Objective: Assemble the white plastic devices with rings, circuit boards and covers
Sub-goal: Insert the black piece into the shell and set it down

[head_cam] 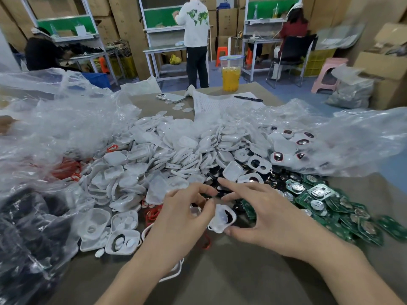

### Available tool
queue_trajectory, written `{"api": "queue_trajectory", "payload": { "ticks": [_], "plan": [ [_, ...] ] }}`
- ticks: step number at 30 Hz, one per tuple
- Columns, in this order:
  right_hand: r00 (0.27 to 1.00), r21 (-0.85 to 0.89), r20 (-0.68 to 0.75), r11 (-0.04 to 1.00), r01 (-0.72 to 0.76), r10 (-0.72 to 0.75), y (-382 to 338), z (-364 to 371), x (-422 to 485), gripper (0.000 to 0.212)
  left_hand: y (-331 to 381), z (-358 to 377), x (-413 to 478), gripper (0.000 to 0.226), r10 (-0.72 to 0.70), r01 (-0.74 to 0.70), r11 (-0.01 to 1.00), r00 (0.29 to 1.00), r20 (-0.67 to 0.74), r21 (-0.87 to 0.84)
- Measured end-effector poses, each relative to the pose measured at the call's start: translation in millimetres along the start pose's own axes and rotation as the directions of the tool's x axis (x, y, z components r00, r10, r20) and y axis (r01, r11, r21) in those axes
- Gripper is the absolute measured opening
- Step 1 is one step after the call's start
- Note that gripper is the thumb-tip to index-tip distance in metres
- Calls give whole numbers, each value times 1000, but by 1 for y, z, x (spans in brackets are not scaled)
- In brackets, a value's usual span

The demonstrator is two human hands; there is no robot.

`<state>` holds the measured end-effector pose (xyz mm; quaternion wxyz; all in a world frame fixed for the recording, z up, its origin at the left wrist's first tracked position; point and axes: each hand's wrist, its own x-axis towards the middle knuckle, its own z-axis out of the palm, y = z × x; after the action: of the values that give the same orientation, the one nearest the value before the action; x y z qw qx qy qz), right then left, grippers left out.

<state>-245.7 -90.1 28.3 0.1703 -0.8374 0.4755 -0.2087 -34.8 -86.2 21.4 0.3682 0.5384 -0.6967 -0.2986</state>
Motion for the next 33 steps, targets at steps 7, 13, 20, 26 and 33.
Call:
{"api": "queue_trajectory", "payload": {
  "ticks": [7,13,20,26,33],
  "plan": [
    [1000,-62,28,998,5,-3,6,3,5,84,3,8,-1,16,-10,12,999,998,-56,46],
    [999,-67,15,997,29,-28,7,6,5,83,7,10,-1,19,-46,44,999,997,-64,-25],
    [999,-75,3,996,41,-41,6,6,5,81,10,13,-2,17,-50,51,999,996,-69,12],
    [1000,-75,14,997,27,-26,6,5,5,79,10,18,-4,19,97,-64,966,988,-124,250],
    [1000,-9,17,1000,-14,14,6,3,5,53,9,20,-5,19,131,-90,942,986,-105,324]
  ]
}}
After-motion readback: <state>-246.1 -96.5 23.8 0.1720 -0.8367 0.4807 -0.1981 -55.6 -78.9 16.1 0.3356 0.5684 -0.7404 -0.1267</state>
